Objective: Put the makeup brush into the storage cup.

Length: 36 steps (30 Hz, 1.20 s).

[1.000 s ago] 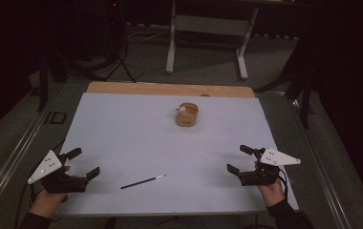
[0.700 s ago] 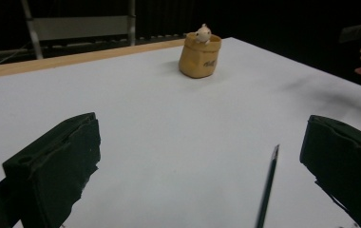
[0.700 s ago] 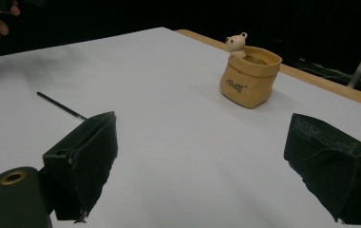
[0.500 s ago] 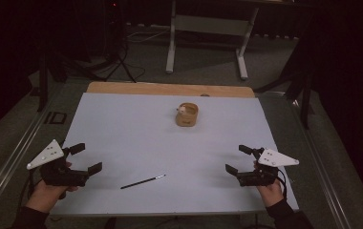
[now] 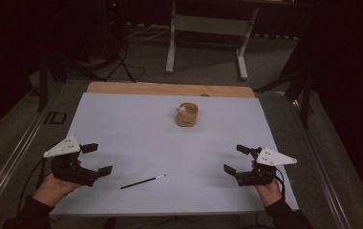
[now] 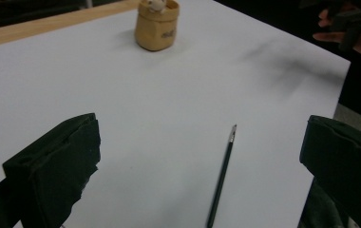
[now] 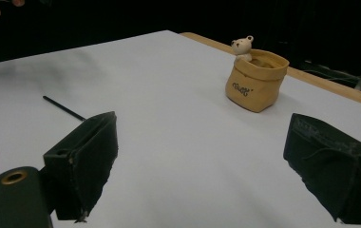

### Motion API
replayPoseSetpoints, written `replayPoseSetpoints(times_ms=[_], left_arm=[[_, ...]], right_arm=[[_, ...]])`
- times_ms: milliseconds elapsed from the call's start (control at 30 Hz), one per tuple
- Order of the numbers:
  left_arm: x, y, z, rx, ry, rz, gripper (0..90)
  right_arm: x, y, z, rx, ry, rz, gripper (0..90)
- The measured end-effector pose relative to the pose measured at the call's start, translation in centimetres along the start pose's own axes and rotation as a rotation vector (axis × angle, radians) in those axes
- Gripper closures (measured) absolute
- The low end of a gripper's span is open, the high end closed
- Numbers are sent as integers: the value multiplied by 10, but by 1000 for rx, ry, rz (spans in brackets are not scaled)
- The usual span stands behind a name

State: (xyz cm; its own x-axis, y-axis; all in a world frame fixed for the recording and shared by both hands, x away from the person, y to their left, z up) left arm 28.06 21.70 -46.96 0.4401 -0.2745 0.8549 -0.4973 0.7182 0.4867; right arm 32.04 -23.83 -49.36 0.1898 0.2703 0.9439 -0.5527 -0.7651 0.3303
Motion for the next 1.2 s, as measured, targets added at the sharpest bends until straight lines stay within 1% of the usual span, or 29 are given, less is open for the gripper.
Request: replayPoseSetpoints(times_ms=[67, 133, 167, 267, 333, 367, 467, 600, 667, 700, 733, 767, 800, 833, 967, 1000, 1067, 1100, 1133, 1200], left_arm=[[3, -3, 2, -3, -16, -19, 0], [5, -7, 5, -17, -25, -34, 0], [7, -10, 6, -23, -31, -57, 0], [10, -17, 8, -36, -45, -103, 0], [12, -21, 10, -32, -59, -132, 0], [12, -23, 11, -40, -65, -149, 0], [13, -29, 13, -41, -84, -189, 0], [12, -38, 17, -48, -116, -243, 5], [10, -42, 19, -57, -124, -268, 5], [9, -44, 20, -52, -133, -283, 5], [9, -44, 20, -52, -133, -283, 5], [7, -48, 21, -68, -136, -311, 6], [7, -49, 22, -64, -146, -327, 6], [6, -51, 23, -71, -148, -340, 9], [4, -57, 27, -73, -170, -402, 15], [3, -59, 28, -84, -173, -417, 15], [3, -63, 30, -79, -184, -440, 16], [3, -64, 31, -86, -188, -449, 16], [3, -66, 31, -79, -191, -456, 17], [2, -69, 32, -87, -193, -470, 17]], right_arm=[[0, 0, 0, 2, 1, -2, 109], [-1, -1, -1, 6, -3, -4, 109], [-1, -1, -1, 6, -3, -5, 110], [0, 0, -1, 8, -3, 0, 109], [0, -1, -2, 12, -4, -2, 109], [-1, -1, -2, 11, -4, -6, 109], [-1, -2, -2, 13, -4, -9, 109], [-1, -1, -2, 14, -5, -9, 110], [-1, -1, -2, 15, -4, -10, 109], [-2, -2, -2, 15, -3, -11, 109], [-2, -2, -2, 15, -3, -11, 109], [-2, -2, -2, 16, -2, -13, 110], [-2, -2, -2, 16, -3, -14, 110], [-2, -2, -2, 17, -3, -14, 109], [-2, -2, -2, 16, -3, -15, 110], [-2, -2, -2, 17, -1, -16, 110], [-2, -2, -2, 17, 2, -15, 110], [-2, -2, -3, 17, 2, -15, 110], [-2, -2, -3, 16, 1, -16, 109], [-2, -2, -2, 16, -1, -15, 110]])
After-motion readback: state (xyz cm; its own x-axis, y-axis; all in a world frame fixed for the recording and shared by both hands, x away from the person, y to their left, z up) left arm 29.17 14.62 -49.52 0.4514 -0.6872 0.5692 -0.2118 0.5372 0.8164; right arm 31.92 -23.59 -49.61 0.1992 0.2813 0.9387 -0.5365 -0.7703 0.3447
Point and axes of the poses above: each handheld gripper's, and its own axes: y roughly backward along the jaws, x roughly out of its top, z roughly to its right, the point moved 6 cm from there along -y, roughly forward along the jaws, and after that the axes turned 1 degree about -x, right-handed, at the moved point
